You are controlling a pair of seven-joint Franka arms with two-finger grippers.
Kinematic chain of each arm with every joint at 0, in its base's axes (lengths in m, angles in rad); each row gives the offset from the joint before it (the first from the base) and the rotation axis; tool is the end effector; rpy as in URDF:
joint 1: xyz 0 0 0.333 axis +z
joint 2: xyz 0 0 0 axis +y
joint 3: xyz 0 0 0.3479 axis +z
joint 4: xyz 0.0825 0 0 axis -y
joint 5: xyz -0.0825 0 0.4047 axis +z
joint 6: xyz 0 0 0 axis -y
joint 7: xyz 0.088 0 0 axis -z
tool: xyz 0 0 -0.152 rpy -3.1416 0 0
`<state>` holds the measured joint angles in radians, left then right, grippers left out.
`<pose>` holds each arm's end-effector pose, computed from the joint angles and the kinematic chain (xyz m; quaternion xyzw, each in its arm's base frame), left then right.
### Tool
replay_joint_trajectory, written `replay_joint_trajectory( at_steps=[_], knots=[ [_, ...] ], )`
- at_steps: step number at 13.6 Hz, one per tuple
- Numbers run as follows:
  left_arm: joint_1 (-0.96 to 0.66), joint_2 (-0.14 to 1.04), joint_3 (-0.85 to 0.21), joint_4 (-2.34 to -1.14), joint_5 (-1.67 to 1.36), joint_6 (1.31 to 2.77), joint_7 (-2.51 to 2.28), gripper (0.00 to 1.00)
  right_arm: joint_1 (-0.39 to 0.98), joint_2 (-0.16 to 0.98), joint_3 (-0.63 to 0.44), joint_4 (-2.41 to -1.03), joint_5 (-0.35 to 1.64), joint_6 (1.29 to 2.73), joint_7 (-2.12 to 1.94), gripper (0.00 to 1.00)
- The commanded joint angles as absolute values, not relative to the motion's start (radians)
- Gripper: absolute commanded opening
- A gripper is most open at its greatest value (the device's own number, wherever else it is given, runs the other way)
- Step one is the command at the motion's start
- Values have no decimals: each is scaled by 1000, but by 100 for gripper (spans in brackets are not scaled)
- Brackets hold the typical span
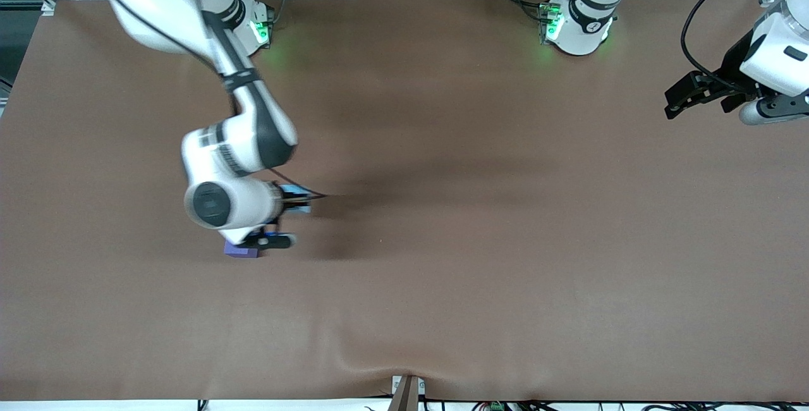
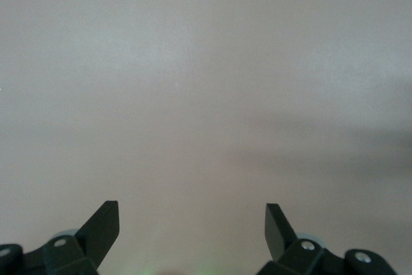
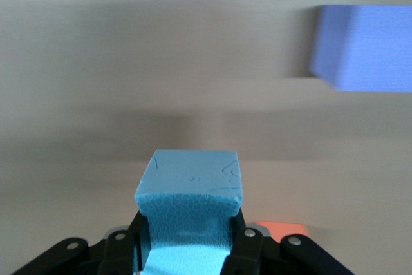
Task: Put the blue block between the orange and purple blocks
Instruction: 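Carry the blue cube with the right gripper toward the purple cube, then lower the blue cube between orange and purple cubes, open right gripper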
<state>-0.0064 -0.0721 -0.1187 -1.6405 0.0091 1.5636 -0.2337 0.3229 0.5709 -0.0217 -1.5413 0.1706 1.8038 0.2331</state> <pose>0.5447 -0.0694 0.6167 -0.9985 -0.0545 0.0010 0.0091 0.6476 0.2256 0.2732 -0.9855 -0.0022 0.1667 0.0299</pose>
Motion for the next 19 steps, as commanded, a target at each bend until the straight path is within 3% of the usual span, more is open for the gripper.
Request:
replay_joint_trajectory(
  at_steps=[1,5,9,12,19],
  knots=[
    [26,-77,-158,-1623,8,1522,-215,100,243,488,3,-1699,161,1841,173,0],
    [25,-69,-160,-1621,11,1517,-212,100,218,454,0,-1854,153,1992,111,0],
    [21,-69,-161,-1626,11,1517,-209,100,184,456,2,-1902,153,2037,101,0],
    [20,-60,-163,-1624,11,1517,-209,100,166,453,2,-1982,153,2161,72,0],
    [23,-58,-167,-1623,11,1520,-209,100,155,454,2,-1988,155,2164,64,0]
  ],
)
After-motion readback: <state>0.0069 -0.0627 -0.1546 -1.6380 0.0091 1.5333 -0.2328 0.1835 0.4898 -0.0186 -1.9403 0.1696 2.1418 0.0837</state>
